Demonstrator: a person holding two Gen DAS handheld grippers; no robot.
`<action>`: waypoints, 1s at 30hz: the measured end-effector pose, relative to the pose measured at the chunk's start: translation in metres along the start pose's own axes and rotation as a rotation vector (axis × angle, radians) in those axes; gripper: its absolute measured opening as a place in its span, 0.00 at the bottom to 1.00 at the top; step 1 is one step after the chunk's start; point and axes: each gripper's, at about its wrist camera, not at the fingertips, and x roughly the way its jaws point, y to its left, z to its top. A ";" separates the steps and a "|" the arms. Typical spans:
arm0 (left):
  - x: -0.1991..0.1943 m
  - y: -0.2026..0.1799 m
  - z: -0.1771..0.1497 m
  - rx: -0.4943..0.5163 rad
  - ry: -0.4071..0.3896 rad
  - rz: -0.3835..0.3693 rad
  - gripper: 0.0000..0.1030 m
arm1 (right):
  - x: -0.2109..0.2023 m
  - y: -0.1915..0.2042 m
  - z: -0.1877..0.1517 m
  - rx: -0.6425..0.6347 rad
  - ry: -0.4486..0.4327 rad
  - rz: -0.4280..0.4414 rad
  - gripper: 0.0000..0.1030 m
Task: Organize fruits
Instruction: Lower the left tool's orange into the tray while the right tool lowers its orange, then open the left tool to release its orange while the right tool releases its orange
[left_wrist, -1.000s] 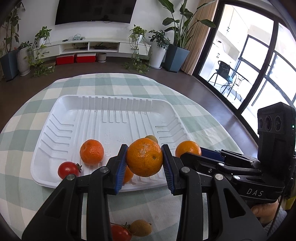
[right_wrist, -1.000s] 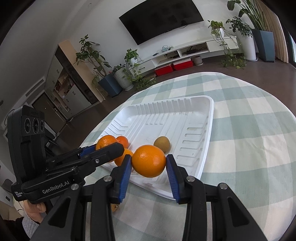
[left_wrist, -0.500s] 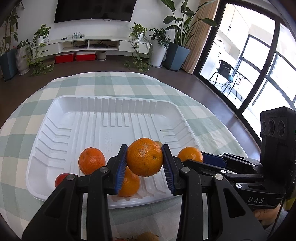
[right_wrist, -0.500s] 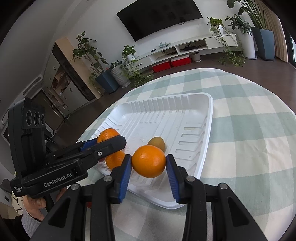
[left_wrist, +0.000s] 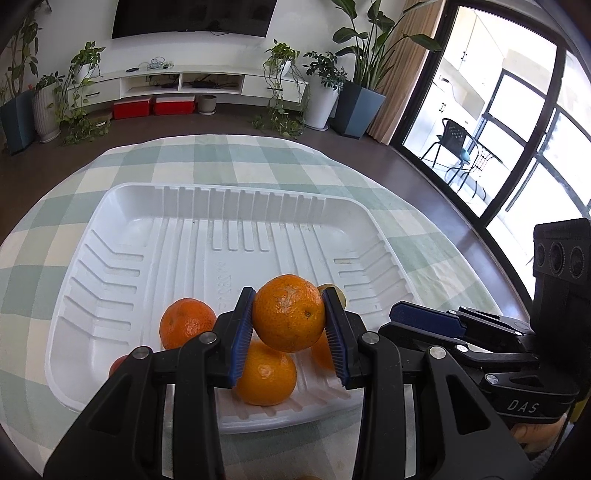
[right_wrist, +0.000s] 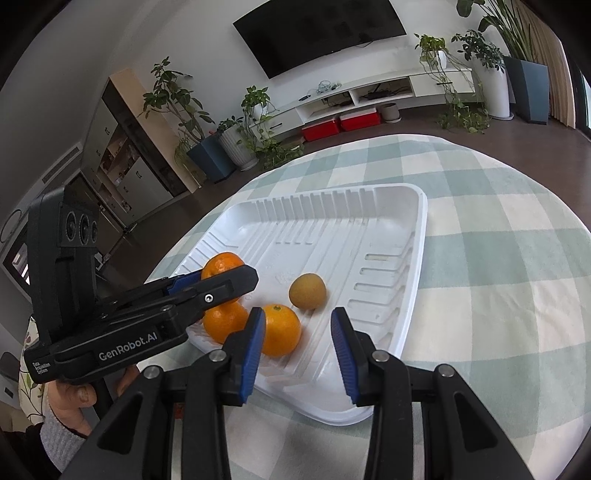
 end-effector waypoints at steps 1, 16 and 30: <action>0.001 0.000 0.000 0.001 0.002 0.000 0.33 | 0.000 0.000 0.000 0.000 0.000 0.000 0.40; 0.016 0.004 0.001 -0.011 0.028 0.011 0.33 | 0.001 0.002 0.000 -0.014 0.002 -0.002 0.40; 0.021 0.003 0.004 -0.008 0.023 0.008 0.33 | 0.000 0.003 -0.001 -0.014 0.001 -0.004 0.40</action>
